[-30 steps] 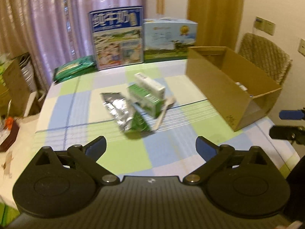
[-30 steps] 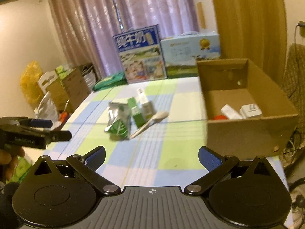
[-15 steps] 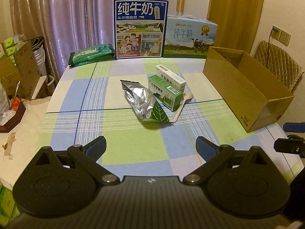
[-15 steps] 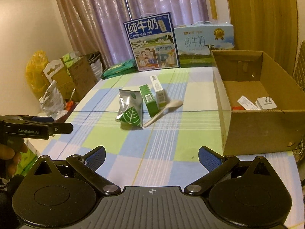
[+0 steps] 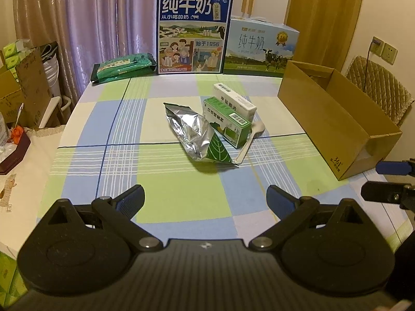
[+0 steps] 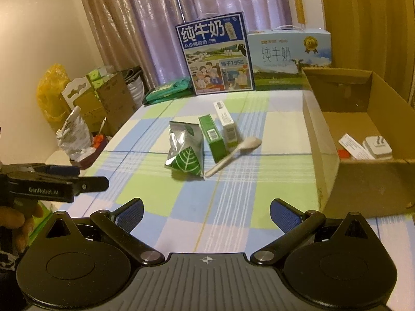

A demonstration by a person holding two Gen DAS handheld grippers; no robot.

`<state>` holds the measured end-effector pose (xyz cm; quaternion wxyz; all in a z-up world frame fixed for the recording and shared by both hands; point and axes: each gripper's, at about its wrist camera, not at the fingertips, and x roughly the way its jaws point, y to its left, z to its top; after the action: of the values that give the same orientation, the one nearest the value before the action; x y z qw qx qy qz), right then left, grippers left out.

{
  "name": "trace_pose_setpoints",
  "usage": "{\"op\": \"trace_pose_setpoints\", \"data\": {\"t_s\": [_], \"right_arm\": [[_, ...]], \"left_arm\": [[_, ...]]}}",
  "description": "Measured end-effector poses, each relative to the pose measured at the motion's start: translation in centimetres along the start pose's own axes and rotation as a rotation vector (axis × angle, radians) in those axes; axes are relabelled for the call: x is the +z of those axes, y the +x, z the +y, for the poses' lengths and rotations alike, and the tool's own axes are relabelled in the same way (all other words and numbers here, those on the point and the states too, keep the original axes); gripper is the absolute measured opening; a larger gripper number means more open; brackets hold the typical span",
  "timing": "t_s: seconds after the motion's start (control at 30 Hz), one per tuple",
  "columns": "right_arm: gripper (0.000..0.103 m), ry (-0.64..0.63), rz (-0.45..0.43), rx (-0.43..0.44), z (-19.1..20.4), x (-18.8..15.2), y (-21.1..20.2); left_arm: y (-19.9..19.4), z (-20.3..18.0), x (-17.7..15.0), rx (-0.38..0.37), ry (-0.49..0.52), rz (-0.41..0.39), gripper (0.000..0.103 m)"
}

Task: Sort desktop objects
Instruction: 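Move the right tool toward the white spoon while the left tool approaches the silver foil bag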

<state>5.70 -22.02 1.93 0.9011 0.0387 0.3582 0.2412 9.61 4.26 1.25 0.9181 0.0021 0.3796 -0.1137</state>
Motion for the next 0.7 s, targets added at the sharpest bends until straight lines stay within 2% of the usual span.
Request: {"op": "trace_pose_setpoints", "data": {"t_s": [0.3,0.7], "right_arm": [[0.101,-0.004,-0.01,0.008,-0.2,1.7,3.6],[0.099,-0.059,0.012,-0.016,-1.9,3.6,10.7]], "left_arm": [[3.3,1.0,1.7,0.0,0.011,0.016,0.098],[10.8,2.2,3.2,-0.035,0.005,0.067,0.098]]}}
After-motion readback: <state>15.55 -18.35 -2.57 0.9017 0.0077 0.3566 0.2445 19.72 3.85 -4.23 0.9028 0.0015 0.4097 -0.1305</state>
